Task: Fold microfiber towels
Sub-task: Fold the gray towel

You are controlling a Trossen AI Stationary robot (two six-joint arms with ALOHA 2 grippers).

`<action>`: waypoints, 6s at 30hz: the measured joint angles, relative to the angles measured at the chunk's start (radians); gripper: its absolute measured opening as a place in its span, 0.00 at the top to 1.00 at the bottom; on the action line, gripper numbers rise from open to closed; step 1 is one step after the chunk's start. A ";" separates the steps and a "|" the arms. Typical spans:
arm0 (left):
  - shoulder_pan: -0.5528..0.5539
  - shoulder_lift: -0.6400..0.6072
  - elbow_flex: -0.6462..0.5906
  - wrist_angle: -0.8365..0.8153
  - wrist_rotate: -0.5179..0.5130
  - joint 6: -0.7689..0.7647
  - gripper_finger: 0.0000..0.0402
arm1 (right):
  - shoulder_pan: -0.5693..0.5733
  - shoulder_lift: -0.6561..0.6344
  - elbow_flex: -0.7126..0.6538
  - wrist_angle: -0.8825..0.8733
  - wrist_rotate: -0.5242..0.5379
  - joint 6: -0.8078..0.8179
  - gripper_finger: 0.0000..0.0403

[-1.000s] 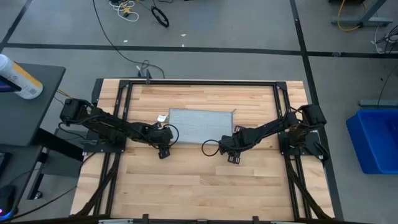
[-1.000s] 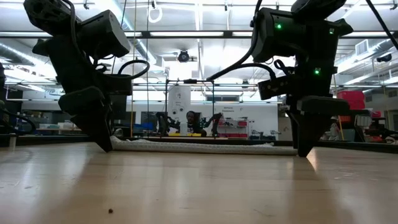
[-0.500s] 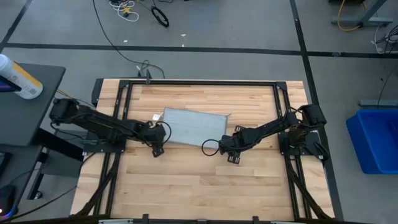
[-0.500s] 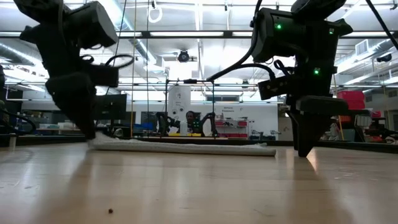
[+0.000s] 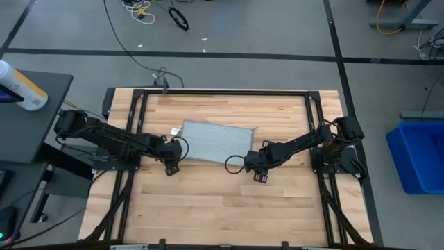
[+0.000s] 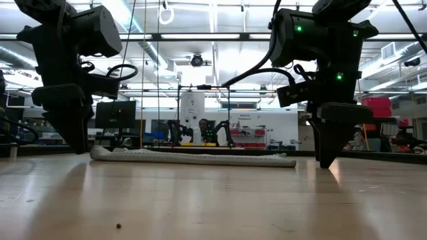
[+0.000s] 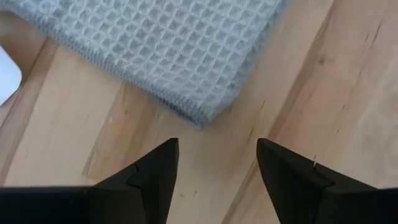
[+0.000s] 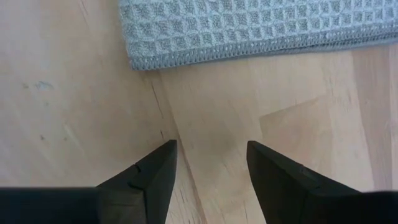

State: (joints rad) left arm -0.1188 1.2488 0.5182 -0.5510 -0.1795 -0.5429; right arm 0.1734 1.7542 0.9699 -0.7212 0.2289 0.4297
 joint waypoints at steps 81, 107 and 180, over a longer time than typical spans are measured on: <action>0.034 0.124 0.023 0.158 -0.008 0.402 0.44 | 0.006 0.114 0.237 0.017 -0.128 0.006 0.47; 0.034 0.125 0.019 0.157 -0.008 0.397 0.49 | -0.048 0.176 0.239 -0.015 -0.108 -0.080 0.85; 0.023 0.117 0.401 -0.271 -0.286 0.367 0.99 | 0.022 0.142 0.428 -0.488 0.329 0.171 1.00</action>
State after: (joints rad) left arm -0.0953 1.3659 0.9191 -0.8222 -0.4651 -0.1756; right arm 0.1954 1.8961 1.3979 -1.2093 0.5580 0.6011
